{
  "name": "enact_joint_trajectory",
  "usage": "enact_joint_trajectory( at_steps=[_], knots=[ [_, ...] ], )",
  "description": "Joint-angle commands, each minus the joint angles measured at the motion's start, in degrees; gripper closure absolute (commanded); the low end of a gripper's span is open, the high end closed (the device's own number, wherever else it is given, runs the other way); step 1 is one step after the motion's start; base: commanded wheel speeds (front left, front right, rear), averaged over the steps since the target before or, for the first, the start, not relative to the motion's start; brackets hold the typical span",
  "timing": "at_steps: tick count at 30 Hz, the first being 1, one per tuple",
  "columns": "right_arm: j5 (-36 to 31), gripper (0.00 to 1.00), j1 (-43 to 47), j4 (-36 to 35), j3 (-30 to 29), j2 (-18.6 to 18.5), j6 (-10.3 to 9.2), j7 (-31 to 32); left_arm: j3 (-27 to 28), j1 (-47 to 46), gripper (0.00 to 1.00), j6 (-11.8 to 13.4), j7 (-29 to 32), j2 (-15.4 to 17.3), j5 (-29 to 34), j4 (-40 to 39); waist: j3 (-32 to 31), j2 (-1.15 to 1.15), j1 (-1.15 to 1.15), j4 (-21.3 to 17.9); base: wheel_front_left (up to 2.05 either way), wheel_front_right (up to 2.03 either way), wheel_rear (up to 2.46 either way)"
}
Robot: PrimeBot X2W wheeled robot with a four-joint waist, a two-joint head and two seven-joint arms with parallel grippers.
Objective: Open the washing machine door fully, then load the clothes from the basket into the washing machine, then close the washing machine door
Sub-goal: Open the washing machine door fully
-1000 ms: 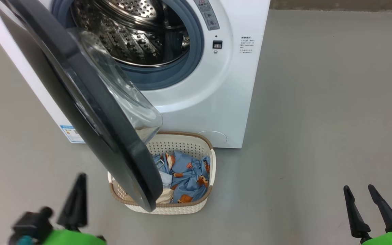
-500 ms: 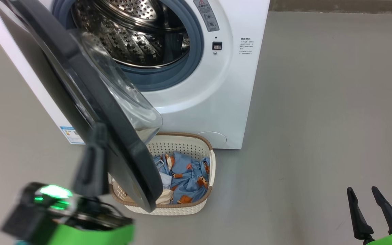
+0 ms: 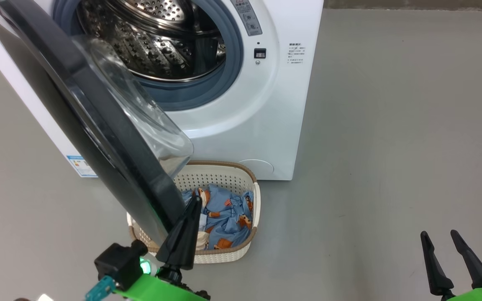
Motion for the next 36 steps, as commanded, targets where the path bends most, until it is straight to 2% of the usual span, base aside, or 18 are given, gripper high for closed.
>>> enact_joint_trajectory(
  at_steps=[1, 9, 19, 36],
  knots=[
    [-0.6, 0.0, -0.6, -1.3, 1.3, -0.8, 0.35, -0.7, 1.5, -3.2, 1.0, -0.1, -0.3, 0.2, -0.6, 0.8, 0.0, 0.0, 0.0, -0.1, 0.0, 0.0, 0.0],
    [-0.7, 0.0, -0.7, -1.4, 1.1, -0.6, 0.35, -0.7, 2.4, -5.4, 1.0, -0.1, -0.3, 0.2, -1.8, 7.1, 0.2, 0.0, 0.0, -0.2, 0.0, 0.0, 0.0],
    [-0.9, 0.0, -0.9, -2.1, 0.4, -0.4, 0.35, -0.7, 4.9, -6.2, 1.0, -0.1, -0.3, 0.2, -2.3, 9.5, 0.8, 0.0, 0.0, 0.5, 0.0, 0.0, 0.0],
    [-1.1, 0.0, -1.1, -2.0, 0.4, -0.3, 0.35, -0.7, 9.7, -2.1, 1.0, -0.1, -0.3, 0.2, -0.7, 7.8, 1.2, 0.0, 0.0, 3.6, 0.0, 0.0, 0.0]
  ],
)
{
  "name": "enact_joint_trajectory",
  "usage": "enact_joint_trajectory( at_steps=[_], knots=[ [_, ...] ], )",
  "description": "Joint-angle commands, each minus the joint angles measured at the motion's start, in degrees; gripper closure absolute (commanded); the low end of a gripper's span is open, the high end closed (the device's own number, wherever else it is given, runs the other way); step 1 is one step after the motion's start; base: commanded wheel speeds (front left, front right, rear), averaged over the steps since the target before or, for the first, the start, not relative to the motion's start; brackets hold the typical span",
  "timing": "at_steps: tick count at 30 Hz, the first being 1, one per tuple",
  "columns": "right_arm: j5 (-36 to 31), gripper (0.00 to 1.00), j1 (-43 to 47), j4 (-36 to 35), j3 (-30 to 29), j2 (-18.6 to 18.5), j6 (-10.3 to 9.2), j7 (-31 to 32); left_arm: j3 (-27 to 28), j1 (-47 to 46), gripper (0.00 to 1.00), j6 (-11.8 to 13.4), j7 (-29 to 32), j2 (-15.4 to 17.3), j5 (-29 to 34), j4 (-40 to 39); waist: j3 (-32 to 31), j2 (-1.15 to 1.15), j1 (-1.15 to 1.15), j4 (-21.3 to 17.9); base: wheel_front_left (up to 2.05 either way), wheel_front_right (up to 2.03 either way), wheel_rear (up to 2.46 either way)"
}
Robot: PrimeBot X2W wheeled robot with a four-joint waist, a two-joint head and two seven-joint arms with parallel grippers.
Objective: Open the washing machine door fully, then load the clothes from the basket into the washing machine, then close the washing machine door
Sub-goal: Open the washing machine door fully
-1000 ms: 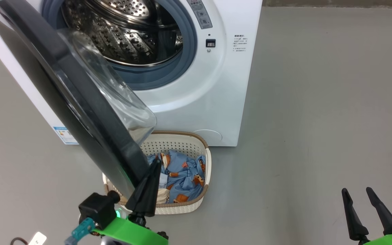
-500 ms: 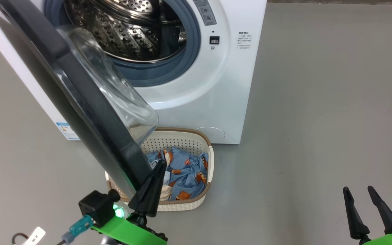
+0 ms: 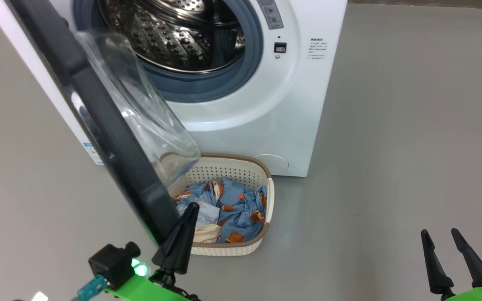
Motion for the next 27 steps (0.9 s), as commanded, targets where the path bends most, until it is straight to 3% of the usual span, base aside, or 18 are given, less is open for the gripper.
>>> enact_joint_trajectory(
  at_steps=[1, 17, 27],
  knots=[
    [-0.2, 0.0, -1.0, -1.5, 1.0, -1.1, 0.35, -0.7, 5.3, -1.0, 1.0, 1.3, -0.4, 2.1, 0.6, -0.7, 0.0, 0.0, 0.0, 0.7, 0.0, 0.0, 0.0],
    [-0.1, 0.0, -0.6, -1.3, 1.6, -1.1, 0.35, -0.7, 9.2, 2.3, 1.0, 1.3, -0.4, 2.1, 2.9, -2.7, -0.4, 0.0, 0.0, 5.7, 0.0, 0.0, 0.0],
    [-0.1, 0.0, -0.2, -1.0, 2.0, -0.9, 0.35, -0.7, 17.2, 4.5, 1.0, 2.5, -0.4, 2.2, 5.6, -3.6, -0.8, 0.0, 0.0, 8.6, 0.0, 0.0, 0.0]
  ],
)
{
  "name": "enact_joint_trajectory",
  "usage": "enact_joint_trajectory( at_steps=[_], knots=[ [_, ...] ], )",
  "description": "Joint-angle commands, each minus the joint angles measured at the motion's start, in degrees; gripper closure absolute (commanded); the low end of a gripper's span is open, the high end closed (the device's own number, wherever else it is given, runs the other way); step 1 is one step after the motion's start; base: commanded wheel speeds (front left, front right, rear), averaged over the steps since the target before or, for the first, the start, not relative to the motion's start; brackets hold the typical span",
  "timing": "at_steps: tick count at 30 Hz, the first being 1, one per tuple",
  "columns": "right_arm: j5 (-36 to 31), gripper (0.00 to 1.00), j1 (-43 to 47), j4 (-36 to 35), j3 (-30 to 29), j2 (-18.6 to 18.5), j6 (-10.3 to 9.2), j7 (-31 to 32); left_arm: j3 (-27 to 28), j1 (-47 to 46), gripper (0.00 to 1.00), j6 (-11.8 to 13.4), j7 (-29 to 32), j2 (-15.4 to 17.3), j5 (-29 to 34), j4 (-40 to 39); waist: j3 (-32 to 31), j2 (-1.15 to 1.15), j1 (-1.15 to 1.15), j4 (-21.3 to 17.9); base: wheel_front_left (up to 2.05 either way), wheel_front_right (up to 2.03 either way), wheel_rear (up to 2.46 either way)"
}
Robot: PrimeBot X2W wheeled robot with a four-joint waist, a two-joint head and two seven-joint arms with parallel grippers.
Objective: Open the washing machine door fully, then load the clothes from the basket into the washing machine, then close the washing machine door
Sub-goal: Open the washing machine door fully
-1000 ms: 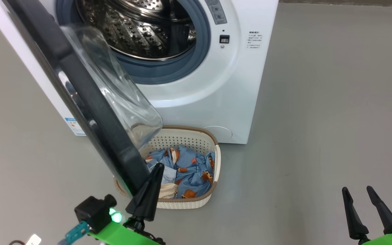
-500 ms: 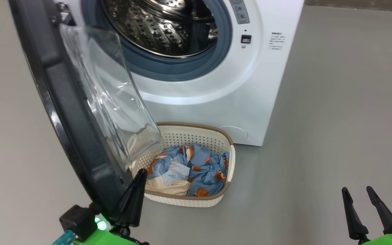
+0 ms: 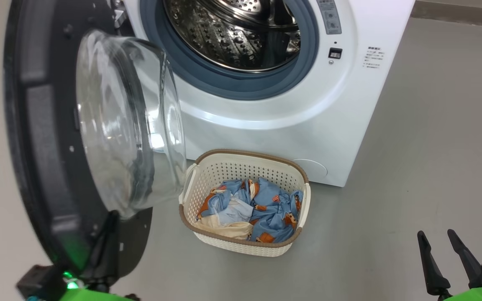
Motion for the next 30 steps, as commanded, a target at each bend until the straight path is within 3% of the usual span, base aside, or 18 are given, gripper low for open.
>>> enact_joint_trajectory(
  at_steps=[1, 9, 30],
  knots=[
    [-0.2, 0.0, -0.2, -1.2, 1.3, -0.9, 0.35, -0.7, 3.4, -0.4, 1.0, 0.8, -0.4, 1.6, 0.4, -1.6, 0.0, 0.0, 0.0, 0.3, 0.0, 0.0, 0.0],
    [-0.3, 0.0, -0.4, -1.7, 1.0, -0.7, 0.35, -0.7, 10.5, -2.0, 1.0, 1.8, -0.4, 4.1, 2.1, 0.7, 0.9, 0.0, 0.0, 1.4, 0.0, 0.0, 0.0],
    [-1.0, 0.0, -3.4, -2.6, 0.8, -1.3, 0.35, -0.7, 25.9, -18.0, 1.0, 2.5, -0.4, 13.8, 5.8, 19.2, 6.8, 0.0, 0.0, 1.1, 0.0, 0.0, 0.0]
  ],
)
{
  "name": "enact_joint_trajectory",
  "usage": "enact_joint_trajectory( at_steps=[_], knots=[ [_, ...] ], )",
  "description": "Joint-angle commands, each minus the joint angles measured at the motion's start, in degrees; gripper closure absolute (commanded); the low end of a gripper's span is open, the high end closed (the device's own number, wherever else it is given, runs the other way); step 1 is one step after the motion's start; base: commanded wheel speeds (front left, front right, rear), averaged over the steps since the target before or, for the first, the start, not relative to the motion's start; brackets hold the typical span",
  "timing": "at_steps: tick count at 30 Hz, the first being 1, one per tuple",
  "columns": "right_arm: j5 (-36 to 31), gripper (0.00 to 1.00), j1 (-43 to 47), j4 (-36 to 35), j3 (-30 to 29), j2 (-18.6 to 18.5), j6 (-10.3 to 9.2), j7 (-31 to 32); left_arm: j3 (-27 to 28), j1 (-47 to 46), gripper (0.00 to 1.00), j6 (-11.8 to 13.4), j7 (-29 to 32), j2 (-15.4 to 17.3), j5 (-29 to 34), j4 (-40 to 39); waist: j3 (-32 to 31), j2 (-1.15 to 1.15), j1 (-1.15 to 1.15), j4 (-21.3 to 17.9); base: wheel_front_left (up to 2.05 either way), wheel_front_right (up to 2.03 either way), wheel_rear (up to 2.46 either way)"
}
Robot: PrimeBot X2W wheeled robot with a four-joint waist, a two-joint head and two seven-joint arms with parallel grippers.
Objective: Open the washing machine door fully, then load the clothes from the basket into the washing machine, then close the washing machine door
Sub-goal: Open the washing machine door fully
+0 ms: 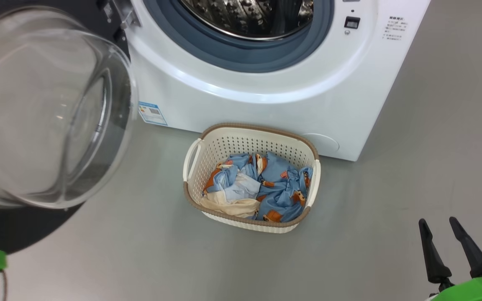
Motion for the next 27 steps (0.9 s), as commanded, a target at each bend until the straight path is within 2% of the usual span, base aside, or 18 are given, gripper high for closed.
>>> enact_joint_trajectory(
  at_steps=[1, 18, 27],
  knots=[
    [-0.6, 0.0, -2.0, -1.7, 1.1, -1.2, 0.35, -0.7, 4.2, -3.0, 1.0, 0.9, -0.4, 4.8, 1.2, 1.0, 1.1, 0.0, 0.0, -0.5, 0.0, 0.0, 0.0],
    [-0.9, 0.0, -4.8, -2.8, 1.0, -2.6, 0.35, -0.7, 11.5, -11.9, 1.0, 0.1, -0.4, 11.0, 6.0, 12.3, 6.3, 0.0, 0.0, -2.1, 0.0, 0.0, 0.0],
    [-1.3, 0.0, -5.6, -3.0, 1.1, -2.7, 0.35, -0.7, 16.6, -15.1, 1.0, -0.3, -0.4, 13.0, 5.9, 15.8, 7.7, 0.0, 0.0, -2.8, 0.0, 0.0, 0.0]
  ],
)
